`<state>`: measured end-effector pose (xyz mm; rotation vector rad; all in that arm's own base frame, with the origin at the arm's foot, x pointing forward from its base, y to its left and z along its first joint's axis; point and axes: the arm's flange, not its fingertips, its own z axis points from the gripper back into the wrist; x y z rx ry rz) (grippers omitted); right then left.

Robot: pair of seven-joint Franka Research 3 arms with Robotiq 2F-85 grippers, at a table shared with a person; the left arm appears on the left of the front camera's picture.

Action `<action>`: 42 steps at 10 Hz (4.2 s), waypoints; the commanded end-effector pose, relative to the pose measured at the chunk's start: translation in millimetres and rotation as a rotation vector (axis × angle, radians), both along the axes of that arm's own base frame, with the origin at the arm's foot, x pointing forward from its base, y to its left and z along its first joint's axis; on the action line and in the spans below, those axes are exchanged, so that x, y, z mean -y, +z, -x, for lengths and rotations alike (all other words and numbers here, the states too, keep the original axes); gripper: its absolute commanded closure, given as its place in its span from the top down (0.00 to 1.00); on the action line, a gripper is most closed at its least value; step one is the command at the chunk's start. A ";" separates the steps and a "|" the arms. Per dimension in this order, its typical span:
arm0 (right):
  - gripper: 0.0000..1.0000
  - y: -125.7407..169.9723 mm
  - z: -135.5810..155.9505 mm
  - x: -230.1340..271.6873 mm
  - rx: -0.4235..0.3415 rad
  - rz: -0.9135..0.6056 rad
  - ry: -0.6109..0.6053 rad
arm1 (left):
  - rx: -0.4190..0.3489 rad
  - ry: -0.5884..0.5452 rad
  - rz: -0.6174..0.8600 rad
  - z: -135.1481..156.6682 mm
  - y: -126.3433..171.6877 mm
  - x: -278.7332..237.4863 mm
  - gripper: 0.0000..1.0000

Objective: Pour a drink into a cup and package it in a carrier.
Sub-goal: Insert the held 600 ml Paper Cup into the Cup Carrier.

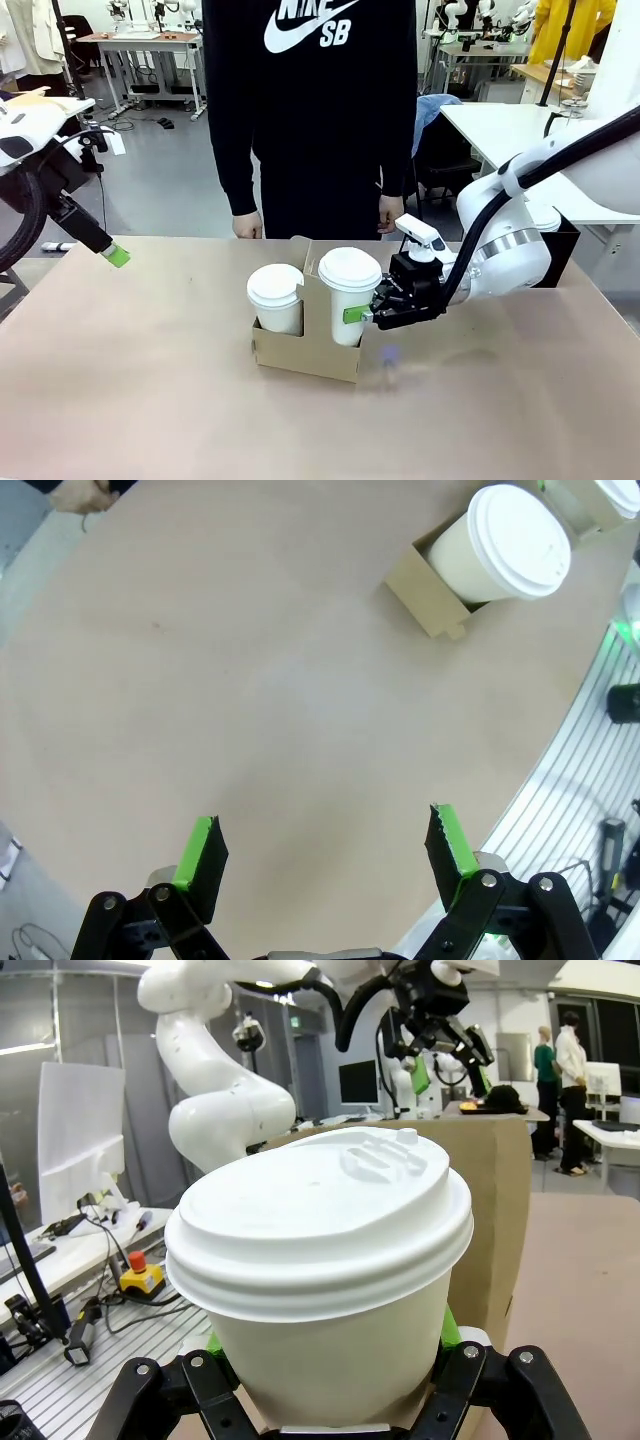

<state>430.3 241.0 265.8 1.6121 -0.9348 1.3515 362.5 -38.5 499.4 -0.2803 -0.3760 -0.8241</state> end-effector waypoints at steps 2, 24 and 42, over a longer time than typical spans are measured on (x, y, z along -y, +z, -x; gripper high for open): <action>0.81 -15.4 -4.5 -4.7 0.052 0.022 0.006 | 0.006 0.005 0.001 0.8 0.8 -0.5 1.00; 1.00 57.2 129.2 201.0 -0.213 0.442 -0.746 | 0.006 0.005 0.001 0.8 0.8 -0.5 1.00; 1.00 52.0 37.4 222.4 -0.186 0.443 -0.731 | 0.006 0.005 0.001 0.8 0.8 -0.5 1.00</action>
